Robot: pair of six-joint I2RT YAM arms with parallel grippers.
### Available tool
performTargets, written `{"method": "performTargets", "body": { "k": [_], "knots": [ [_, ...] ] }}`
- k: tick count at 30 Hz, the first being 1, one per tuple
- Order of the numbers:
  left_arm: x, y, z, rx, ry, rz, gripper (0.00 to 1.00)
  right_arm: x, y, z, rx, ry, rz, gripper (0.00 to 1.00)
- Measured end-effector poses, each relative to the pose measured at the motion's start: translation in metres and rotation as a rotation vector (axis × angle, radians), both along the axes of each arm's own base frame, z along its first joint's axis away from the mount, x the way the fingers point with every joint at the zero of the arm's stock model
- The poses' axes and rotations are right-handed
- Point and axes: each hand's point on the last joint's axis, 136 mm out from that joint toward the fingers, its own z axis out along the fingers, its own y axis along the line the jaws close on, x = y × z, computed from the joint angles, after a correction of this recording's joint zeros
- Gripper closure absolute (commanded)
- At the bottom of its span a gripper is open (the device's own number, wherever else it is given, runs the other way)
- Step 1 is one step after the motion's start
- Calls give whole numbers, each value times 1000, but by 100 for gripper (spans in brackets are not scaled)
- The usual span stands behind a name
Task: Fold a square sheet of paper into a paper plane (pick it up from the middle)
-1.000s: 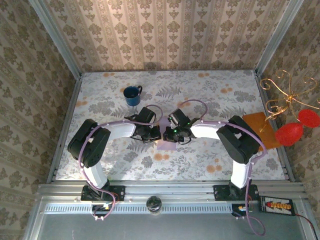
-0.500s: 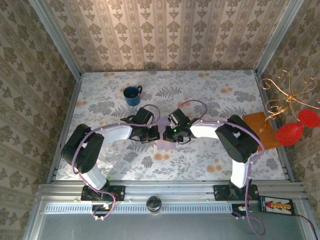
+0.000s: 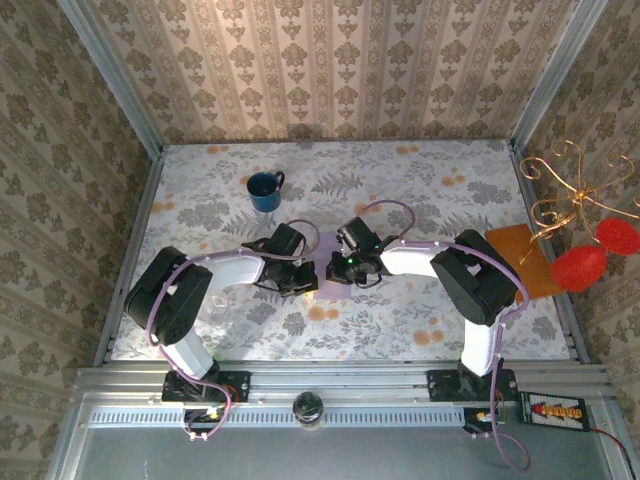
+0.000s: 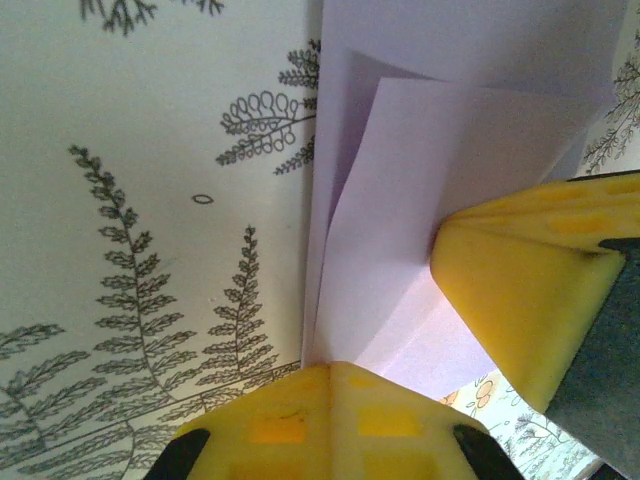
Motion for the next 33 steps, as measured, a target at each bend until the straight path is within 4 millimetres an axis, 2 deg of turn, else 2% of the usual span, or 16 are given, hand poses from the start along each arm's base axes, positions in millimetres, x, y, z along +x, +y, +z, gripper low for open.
{"method": "performTargets", "body": {
  "k": [5, 18, 24, 26, 28, 30, 33],
  "knots": [
    [0, 1, -1, 22, 23, 1, 100, 5, -6, 0, 25, 5, 1, 96],
    [0, 0, -2, 23, 32, -3, 100, 54, -64, 1, 81, -69, -86, 96],
    [3, -2, 0, 24, 22, -8, 100, 61, -74, 4, 56, -96, -106, 93],
    [3, -1, 2, 29, 20, -10, 100, 63, -82, 11, 37, -115, -131, 89],
    [4, -1, 5, 29, 13, -7, 95, 63, -87, 25, 35, -141, -154, 83],
    [9, -3, 16, 12, -14, -6, 88, 60, -90, 43, 47, -166, -179, 73],
    [22, -9, 40, -45, -86, 8, 79, 49, -88, 60, 76, -178, -200, 66]
  ]
}}
